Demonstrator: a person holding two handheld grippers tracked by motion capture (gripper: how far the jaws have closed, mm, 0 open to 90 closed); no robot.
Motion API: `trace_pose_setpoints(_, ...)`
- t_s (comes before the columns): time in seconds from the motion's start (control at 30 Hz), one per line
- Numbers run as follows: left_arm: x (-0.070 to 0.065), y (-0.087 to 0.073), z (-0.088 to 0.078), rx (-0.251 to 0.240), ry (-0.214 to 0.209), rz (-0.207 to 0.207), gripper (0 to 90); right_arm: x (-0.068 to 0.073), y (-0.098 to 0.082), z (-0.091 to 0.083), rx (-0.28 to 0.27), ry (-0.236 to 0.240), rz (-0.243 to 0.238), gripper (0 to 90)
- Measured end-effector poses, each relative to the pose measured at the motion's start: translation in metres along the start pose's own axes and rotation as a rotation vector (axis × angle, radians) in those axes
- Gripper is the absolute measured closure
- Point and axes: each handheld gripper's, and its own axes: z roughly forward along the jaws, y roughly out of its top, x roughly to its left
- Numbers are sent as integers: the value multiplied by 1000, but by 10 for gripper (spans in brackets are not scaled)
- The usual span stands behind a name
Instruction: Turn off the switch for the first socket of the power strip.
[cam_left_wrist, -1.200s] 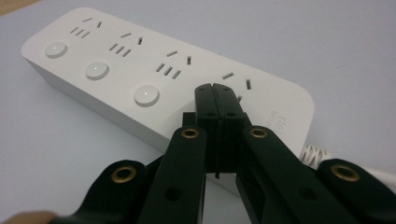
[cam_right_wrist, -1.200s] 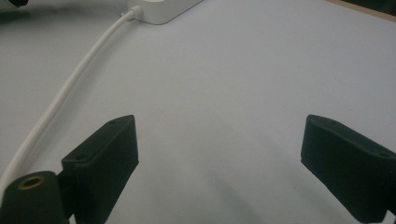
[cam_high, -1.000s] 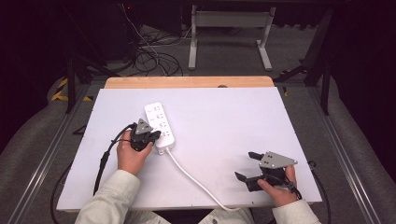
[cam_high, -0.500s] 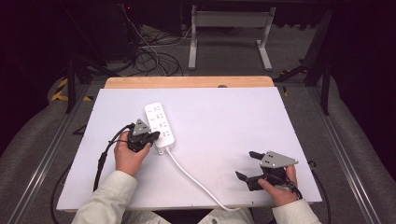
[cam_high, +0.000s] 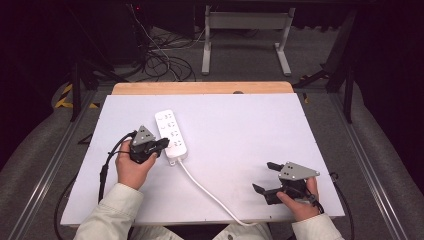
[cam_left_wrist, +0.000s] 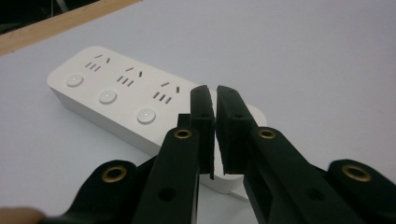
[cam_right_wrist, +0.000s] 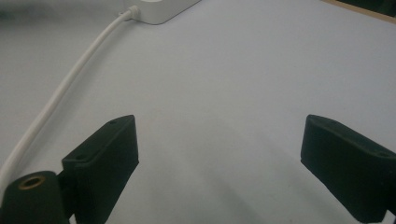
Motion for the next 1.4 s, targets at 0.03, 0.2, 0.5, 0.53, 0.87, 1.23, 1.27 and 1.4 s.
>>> trace_pose_setpoints(0.03,0,1,-2,-2,4,11,848,0,0,0,0,0,0,116)
trace_pose_setpoints(0.2,-5,1,-2,5,-9,21,842,0,0,1,2,3,0,116)
trace_pose_setpoints(0.5,-8,7,-15,-39,-8,15,680,-1,0,1,1,4,2,117)
trace_pose_setpoints(0.53,-9,7,-16,-40,-10,11,637,-1,0,1,1,5,2,117)
trace_pose_setpoints(0.87,-15,7,-40,-138,-34,18,262,0,0,1,0,7,3,117)
trace_pose_setpoints(1.23,-18,-11,-65,-225,-47,17,165,0,0,1,0,6,3,117)
trace_pose_setpoints(1.27,-18,-13,-68,-228,-49,18,163,0,0,1,0,6,3,116)
trace_pose_setpoints(1.4,-14,-24,-77,-248,-55,38,158,0,0,1,0,4,2,116)
